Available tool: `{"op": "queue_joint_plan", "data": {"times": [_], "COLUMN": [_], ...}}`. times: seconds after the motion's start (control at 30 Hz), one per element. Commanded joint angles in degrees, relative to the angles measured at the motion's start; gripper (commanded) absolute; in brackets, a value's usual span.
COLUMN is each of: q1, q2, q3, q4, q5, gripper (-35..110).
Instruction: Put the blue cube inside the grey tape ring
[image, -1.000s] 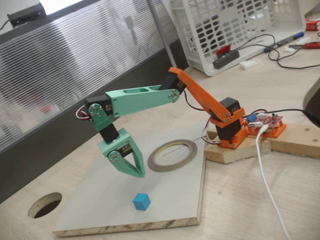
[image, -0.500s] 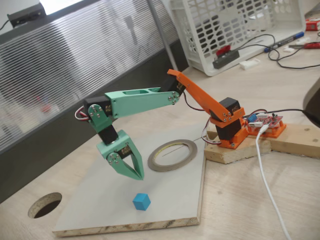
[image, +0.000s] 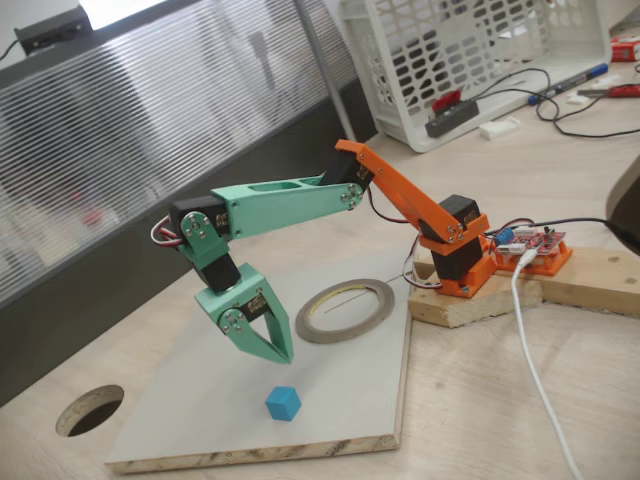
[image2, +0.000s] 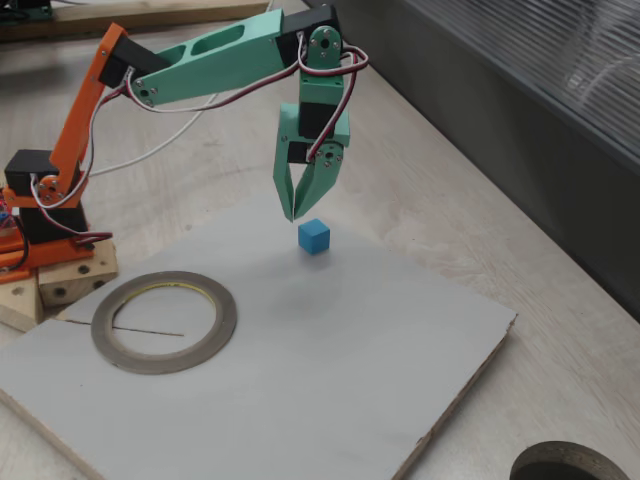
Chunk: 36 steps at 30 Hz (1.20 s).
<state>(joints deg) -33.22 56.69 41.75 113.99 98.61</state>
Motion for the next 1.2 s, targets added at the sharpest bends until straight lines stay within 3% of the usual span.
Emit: {"op": "queue_joint_plan", "data": {"times": [0.0,0.57,0.77,1.17], "q1": [-1.05,-4.13,-4.13,-3.69], "q2": [1.41,1.32,1.49,1.49], "q3": [-1.05,-1.58,-1.05,-1.14], "q4": [1.14,0.88,-7.91,-9.05], "q5": [0.88,0.88,0.88,0.62], "gripper": [0,0,0,1]}}
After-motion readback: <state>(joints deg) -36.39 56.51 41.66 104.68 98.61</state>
